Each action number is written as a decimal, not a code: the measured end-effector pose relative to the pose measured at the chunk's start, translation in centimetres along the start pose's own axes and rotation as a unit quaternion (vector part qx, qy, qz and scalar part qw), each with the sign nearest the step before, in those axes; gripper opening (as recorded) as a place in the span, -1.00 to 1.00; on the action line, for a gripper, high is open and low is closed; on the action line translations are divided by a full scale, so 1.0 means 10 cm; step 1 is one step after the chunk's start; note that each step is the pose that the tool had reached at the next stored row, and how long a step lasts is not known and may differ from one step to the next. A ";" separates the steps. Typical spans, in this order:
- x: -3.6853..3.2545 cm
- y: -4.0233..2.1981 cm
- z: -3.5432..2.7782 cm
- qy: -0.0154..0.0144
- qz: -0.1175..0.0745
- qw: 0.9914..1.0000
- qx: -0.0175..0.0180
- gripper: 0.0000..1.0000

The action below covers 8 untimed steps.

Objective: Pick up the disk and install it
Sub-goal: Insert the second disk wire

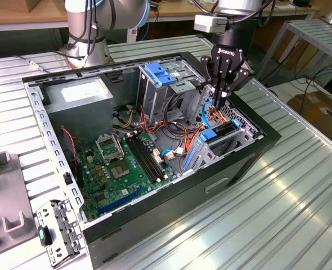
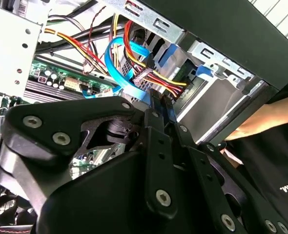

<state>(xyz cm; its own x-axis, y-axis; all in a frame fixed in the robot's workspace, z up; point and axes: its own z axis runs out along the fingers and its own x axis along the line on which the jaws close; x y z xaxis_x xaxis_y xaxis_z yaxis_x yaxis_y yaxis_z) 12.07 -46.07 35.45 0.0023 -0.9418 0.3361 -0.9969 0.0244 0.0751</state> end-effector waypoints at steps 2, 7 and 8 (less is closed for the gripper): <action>0.010 0.029 0.006 0.000 0.000 1.000 0.000 -0.67; 0.083 0.074 0.035 -0.002 -0.001 1.000 0.002 -0.67; 0.136 0.074 0.055 -0.009 -0.001 1.000 0.002 -0.67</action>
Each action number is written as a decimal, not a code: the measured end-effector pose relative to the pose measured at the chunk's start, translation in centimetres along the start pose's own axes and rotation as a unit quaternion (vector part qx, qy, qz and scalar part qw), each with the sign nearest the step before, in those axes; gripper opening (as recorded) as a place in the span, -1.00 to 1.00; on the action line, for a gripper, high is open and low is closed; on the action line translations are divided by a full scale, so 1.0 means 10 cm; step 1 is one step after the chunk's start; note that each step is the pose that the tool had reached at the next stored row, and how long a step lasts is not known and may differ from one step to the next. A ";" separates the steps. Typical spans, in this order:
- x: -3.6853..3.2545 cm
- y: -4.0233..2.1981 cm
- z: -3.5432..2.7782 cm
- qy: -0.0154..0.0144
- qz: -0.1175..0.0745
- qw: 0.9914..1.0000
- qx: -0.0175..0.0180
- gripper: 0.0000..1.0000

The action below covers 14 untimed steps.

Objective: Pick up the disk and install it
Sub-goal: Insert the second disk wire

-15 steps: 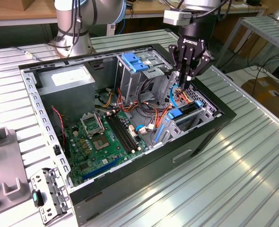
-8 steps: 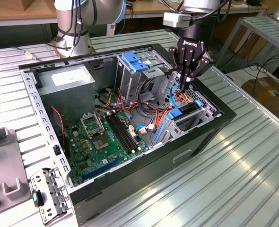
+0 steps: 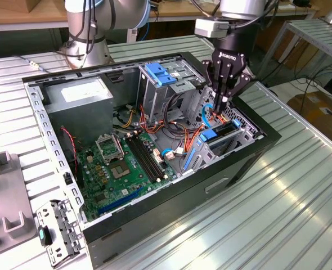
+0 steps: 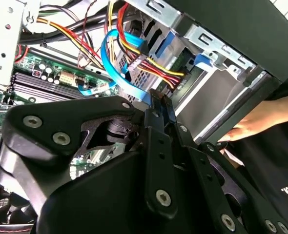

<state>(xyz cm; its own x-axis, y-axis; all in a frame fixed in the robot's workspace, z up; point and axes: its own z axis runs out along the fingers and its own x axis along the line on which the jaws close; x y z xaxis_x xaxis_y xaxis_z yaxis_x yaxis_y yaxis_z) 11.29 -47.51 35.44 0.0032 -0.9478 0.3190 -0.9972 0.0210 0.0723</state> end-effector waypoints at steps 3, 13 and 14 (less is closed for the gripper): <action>0.087 0.000 0.033 -0.017 -0.002 1.000 0.000 -0.67; 0.336 0.006 0.123 -0.037 -0.004 0.999 0.001 -0.67; 0.348 0.013 0.128 -0.038 -0.005 0.999 0.002 -0.67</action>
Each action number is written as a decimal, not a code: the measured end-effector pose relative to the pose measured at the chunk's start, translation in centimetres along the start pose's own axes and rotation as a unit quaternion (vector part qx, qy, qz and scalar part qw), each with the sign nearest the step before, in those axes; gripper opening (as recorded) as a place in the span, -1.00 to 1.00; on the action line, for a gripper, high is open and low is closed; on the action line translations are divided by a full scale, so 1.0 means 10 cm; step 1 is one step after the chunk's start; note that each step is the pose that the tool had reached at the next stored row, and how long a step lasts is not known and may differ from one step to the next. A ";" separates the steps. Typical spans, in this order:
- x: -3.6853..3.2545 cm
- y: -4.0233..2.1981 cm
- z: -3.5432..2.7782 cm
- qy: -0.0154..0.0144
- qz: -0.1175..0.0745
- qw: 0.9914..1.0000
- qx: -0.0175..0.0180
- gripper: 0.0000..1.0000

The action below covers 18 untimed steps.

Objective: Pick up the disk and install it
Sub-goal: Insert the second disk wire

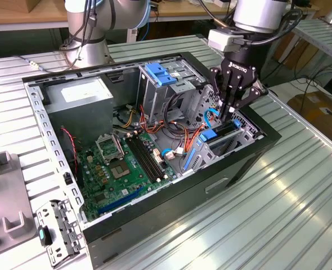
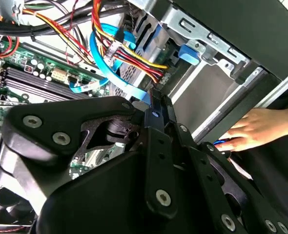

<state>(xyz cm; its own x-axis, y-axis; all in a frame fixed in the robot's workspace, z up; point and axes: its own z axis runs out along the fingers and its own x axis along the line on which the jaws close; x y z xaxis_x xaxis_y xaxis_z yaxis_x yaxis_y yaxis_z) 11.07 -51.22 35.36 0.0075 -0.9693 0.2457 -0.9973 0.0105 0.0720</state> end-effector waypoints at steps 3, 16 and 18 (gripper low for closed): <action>0.015 0.028 0.006 -0.005 -0.003 1.000 0.001 -0.67; 0.074 0.101 0.029 -0.041 -0.014 0.999 0.017 -0.67; 0.075 0.154 0.033 -0.043 -0.014 0.999 0.019 -0.67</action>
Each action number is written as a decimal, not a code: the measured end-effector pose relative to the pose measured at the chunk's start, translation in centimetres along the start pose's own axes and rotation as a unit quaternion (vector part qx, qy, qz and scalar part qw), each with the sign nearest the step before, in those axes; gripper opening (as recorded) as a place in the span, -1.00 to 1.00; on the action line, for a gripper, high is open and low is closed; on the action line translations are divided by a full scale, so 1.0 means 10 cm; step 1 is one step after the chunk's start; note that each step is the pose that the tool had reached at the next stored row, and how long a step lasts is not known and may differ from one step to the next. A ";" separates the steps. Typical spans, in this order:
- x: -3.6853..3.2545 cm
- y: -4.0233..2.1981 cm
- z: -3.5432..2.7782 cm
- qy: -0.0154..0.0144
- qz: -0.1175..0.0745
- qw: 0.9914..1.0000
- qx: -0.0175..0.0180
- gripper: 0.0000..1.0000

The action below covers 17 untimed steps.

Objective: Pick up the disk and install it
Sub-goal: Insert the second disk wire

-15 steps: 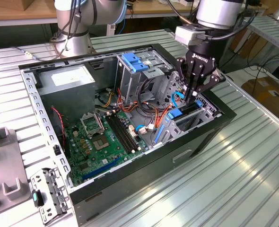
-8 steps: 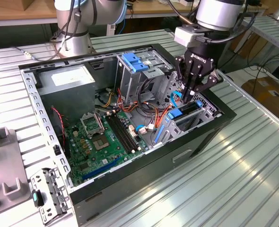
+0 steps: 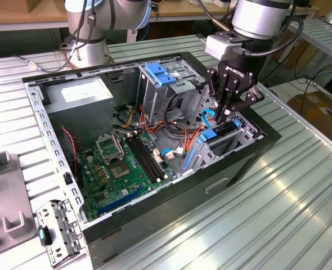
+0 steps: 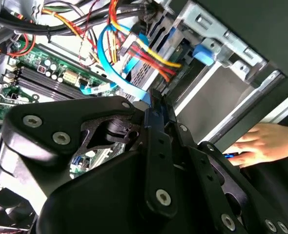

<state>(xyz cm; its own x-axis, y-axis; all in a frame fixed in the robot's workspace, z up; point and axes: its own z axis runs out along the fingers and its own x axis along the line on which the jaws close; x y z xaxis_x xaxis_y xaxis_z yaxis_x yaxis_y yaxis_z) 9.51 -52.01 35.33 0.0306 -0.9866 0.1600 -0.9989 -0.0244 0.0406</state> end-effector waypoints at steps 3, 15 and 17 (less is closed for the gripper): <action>0.000 0.085 0.003 -0.003 0.000 1.000 0.004 -0.67; 0.000 0.110 0.004 -0.004 0.001 1.000 0.009 -0.67; 0.000 0.110 0.004 -0.003 0.002 1.000 0.014 -0.67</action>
<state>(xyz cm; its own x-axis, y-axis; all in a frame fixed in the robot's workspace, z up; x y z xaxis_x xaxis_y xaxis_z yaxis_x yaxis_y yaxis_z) 8.42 -52.05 35.34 0.0263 -0.9878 0.1535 -0.9996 -0.0246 0.0128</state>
